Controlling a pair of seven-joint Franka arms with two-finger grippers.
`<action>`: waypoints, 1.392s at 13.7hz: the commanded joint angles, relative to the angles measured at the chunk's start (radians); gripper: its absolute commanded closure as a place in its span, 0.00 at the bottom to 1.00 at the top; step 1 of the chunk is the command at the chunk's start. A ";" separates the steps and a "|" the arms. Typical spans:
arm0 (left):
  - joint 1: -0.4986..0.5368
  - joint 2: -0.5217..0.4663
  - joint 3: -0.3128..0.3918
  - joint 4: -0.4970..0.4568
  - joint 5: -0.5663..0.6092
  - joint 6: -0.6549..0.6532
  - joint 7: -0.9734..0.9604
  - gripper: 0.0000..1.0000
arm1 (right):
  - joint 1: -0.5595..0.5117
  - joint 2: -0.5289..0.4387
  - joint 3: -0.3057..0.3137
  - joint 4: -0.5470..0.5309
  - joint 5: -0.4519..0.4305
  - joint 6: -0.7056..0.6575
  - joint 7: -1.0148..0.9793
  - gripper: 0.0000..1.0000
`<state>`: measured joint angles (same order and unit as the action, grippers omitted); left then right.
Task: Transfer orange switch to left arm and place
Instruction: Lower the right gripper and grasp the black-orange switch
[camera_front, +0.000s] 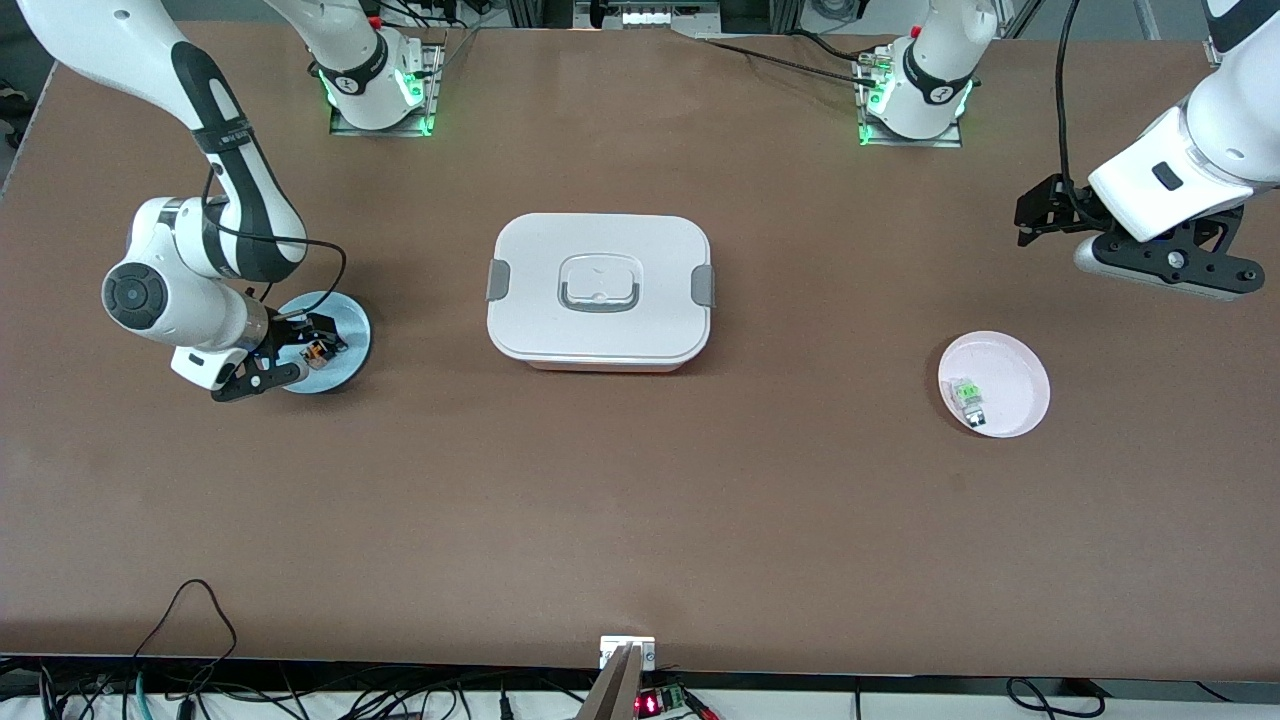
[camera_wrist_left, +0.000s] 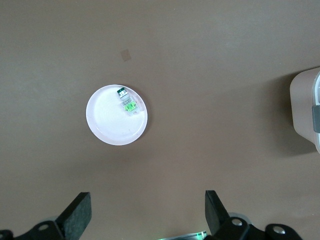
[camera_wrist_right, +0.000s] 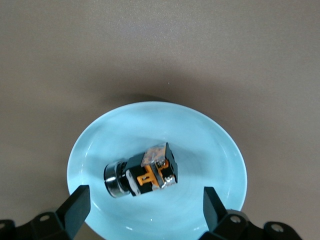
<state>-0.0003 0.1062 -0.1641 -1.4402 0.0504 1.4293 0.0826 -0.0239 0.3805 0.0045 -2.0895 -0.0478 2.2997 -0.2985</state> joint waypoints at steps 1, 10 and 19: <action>0.003 0.012 -0.009 0.023 0.031 -0.021 0.008 0.00 | -0.002 0.000 0.008 -0.012 -0.014 0.018 -0.004 0.00; 0.002 0.010 -0.011 0.023 0.031 -0.024 0.008 0.00 | -0.004 0.001 0.025 -0.106 -0.020 0.121 -0.021 0.00; -0.001 0.010 -0.014 0.026 0.031 -0.033 0.005 0.00 | -0.005 0.037 0.023 -0.098 -0.010 0.145 -0.007 0.00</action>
<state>-0.0007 0.1076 -0.1675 -1.4402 0.0504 1.4174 0.0827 -0.0238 0.4088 0.0233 -2.1858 -0.0546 2.4233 -0.3113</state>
